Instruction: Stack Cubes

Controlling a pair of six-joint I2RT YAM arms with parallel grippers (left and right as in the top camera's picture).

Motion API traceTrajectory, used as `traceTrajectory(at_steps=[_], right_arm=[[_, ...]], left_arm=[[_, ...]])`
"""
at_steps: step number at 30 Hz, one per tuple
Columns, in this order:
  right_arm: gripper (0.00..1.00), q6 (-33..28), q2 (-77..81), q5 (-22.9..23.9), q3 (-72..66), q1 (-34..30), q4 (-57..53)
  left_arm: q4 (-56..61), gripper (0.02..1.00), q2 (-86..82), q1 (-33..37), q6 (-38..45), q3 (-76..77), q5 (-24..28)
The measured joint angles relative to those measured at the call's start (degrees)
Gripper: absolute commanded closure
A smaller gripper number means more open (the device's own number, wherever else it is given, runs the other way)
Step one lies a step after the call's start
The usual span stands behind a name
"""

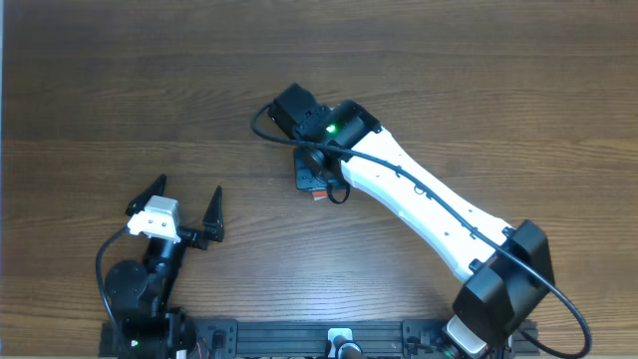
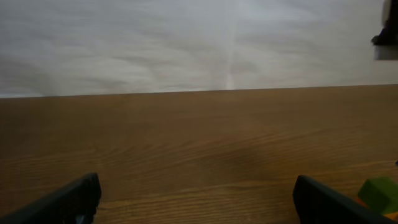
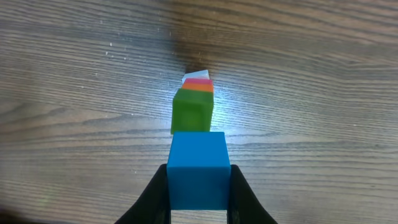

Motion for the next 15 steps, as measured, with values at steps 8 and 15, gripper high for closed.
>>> traceTrajectory(at_steps=[8,15], right_arm=[[0.989,0.0,3.7,-1.1,0.0,0.1,1.1],[0.991,0.2,3.7,-1.3,0.0,0.1,1.2]], left_arm=[[0.0,0.018,0.0,0.0,0.0,0.0,0.0],[0.0,0.020,0.0,0.0,0.0,0.0,0.0]])
